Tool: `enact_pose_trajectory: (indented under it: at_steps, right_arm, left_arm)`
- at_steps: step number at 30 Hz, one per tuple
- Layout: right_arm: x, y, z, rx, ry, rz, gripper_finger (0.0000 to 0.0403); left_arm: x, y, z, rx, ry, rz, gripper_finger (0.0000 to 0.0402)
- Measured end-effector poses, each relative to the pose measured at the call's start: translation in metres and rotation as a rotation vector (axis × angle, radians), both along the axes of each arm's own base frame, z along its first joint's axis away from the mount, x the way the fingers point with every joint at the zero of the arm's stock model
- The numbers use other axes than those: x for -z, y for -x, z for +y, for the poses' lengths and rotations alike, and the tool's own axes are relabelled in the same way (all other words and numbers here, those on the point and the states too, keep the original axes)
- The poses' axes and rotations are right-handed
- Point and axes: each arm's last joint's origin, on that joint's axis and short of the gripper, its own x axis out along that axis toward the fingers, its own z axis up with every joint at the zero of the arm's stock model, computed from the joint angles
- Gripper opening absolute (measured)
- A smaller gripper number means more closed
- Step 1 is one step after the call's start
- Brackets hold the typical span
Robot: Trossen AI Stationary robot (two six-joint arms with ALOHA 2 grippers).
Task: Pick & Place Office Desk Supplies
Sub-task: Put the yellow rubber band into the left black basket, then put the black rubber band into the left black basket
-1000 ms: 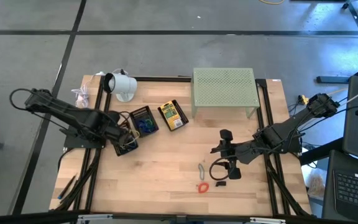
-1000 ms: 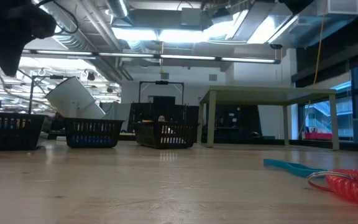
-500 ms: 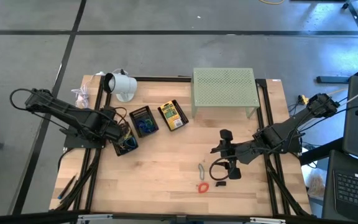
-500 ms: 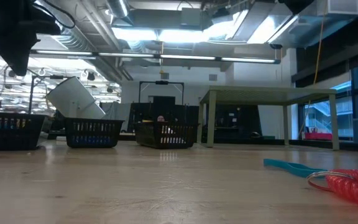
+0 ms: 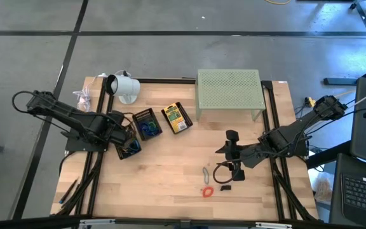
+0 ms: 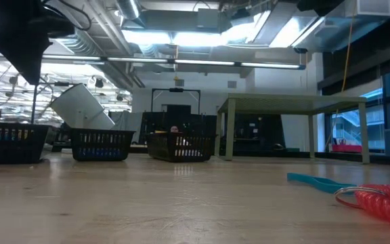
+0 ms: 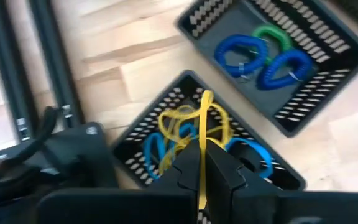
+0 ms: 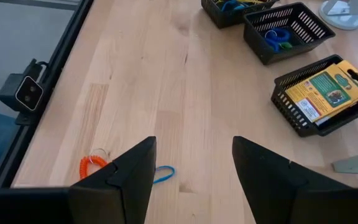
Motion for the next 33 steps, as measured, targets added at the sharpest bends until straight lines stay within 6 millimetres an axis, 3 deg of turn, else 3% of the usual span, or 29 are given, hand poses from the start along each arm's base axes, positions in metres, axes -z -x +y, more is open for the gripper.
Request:
enact_pose_trajectory:
  at_steps: [6,13,27,33]
  right_arm:
    - [0.000,0.000,0.000,0.000,0.000,0.000,0.0214]
    - [0.000,0.000,0.000,-0.002,-0.002,0.003,0.0214]
    - [0.001,0.001,0.001,0.000,-0.075,0.038,0.0214]
    - [0.033,0.003,0.005,-0.019,-0.105,0.158,0.0214]
  left_arm:
    - [0.011,-0.017,-0.007,0.076,0.032,0.048,0.0009]
    - [0.029,-0.031,-0.015,0.145,0.100,0.198,0.0050]
    - [0.034,-0.035,-0.016,0.160,0.096,0.229,0.0116]
    - [0.035,-0.048,-0.020,0.171,0.094,0.085,0.0112]
